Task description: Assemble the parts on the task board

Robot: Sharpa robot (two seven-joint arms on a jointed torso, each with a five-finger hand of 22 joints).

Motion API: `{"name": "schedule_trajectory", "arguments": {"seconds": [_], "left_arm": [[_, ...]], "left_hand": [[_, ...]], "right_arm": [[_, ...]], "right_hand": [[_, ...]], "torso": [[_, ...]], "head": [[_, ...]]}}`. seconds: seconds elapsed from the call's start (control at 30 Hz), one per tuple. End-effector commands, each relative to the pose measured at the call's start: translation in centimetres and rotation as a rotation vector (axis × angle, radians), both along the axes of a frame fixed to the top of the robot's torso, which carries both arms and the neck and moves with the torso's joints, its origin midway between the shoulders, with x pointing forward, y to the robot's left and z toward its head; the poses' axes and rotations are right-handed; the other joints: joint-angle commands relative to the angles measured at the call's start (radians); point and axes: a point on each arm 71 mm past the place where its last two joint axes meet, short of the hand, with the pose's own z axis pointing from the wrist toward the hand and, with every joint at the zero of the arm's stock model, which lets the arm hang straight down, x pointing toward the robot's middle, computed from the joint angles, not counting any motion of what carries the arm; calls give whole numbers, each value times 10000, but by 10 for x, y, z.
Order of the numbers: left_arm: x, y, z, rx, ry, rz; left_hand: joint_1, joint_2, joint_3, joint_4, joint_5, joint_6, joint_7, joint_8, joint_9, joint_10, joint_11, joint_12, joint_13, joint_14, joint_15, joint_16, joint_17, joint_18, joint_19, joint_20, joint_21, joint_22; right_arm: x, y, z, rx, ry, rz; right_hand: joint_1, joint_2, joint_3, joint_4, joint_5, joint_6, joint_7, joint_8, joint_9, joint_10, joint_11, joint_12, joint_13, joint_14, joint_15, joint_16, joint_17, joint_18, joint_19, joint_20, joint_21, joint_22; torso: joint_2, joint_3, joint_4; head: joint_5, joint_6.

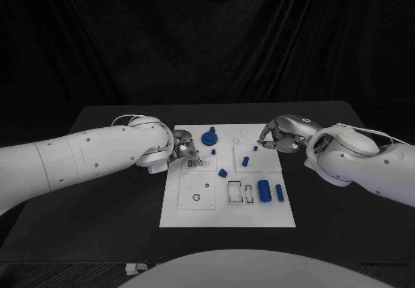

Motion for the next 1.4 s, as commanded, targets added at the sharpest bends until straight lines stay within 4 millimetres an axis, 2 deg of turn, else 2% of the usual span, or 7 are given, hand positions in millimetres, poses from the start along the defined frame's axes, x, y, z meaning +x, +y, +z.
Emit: {"name": "schedule_trajectory", "arguments": {"seconds": [0.03,0.17,0.37,0.53,0.77,0.97,1.4], "left_arm": [[-1,0,8,-423,-316,148],[-2,3,18,-771,-680,132],[-11,7,31,-1497,-1166,-131],[-18,11,37,-2039,-1489,-324],[-24,23,41,-2337,-1654,-354],[-25,34,41,-2240,-1506,-302],[-28,37,40,-2199,-1328,-394]], "left_hand": [[112,123,-414,138,-546,-80,-37,51,-40,1052,45,-6,2635,1038,50,26,2629,46,61,55,56,1950],[372,169,-1052,327,-1131,-204,-20,35,-137,1052,58,-6,2635,1038,54,26,2629,24,134,55,123,2003],[551,124,-2080,835,-2376,-365,11,152,-318,1052,86,-6,2635,1038,82,26,2629,-4,220,77,205,2071],[623,74,-2726,1281,-3063,-371,16,284,-436,1052,96,-6,2635,1038,90,26,2629,-13,253,76,233,2106],[827,147,-2821,1349,-2937,-355,-7,348,-469,1052,86,-6,2635,1038,84,26,2629,-4,234,71,197,2102],[1010,216,-2877,1391,-2821,-355,-14,398,-497,1052,78,-6,2635,1038,80,26,2629,10,196,70,133,2086],[1128,320,-2939,1492,-2725,-345,-26,456,-526,1052,72,-6,2635,1038,79,26,2629,10,193,69,127,2094]], "right_arm": [[-5,2,5,176,-486,171],[-10,8,16,305,-1013,420],[-20,27,36,-19,-1708,735],[-27,46,43,-433,-2155,893],[-33,68,37,-1186,-2200,757],[-35,82,28,-1852,-2114,568],[-39,105,-2,-2813,-1417,748]], "right_hand": [[176,-134,-121,-112,-948,-15,-24,-60,-44,737,-29,63,2078,677,-13,35,636,123,227,3,113,1953],[315,-262,-253,-224,-1462,-78,-22,-195,-126,836,-42,192,2236,717,-33,134,821,40,376,-31,475,2064],[662,-442,-347,-579,-1436,-125,5,-451,-264,1049,-29,500,2635,782,-24,306,1108,-106,627,-37,1135,2259],[686,-589,-236,-653,-1714,-83,28,-532,-296,1049,-11,500,2635,804,-11,371,1203,-148,699,-32,1335,2314],[301,-944,-144,-449,-1894,169,9,-375,-151,1049,88,500,2635,809,67,420,1253,-150,702,26,1363,2314],[-51,-1307,55,-78,-2231,259,-33,-35,168,1049,94,500,2635,804,81,445,1266,-151,699,55,1390,2315],[-90,-1283,210,7,-2050,185,-7,67,305,1049,163,500,2635,795,124,439,1227,-123,652,85,1288,2278]], "torso": [[3,0,-3],[1,-3,-5],[-18,-1,-8],[-5,-4,-2],[-3,-12,-3],[10,-25,19],[6,-29,5]], "head": [[35,2],[51,2],[24,2],[74,2],[194,2],[147,2],[42,2]]}}
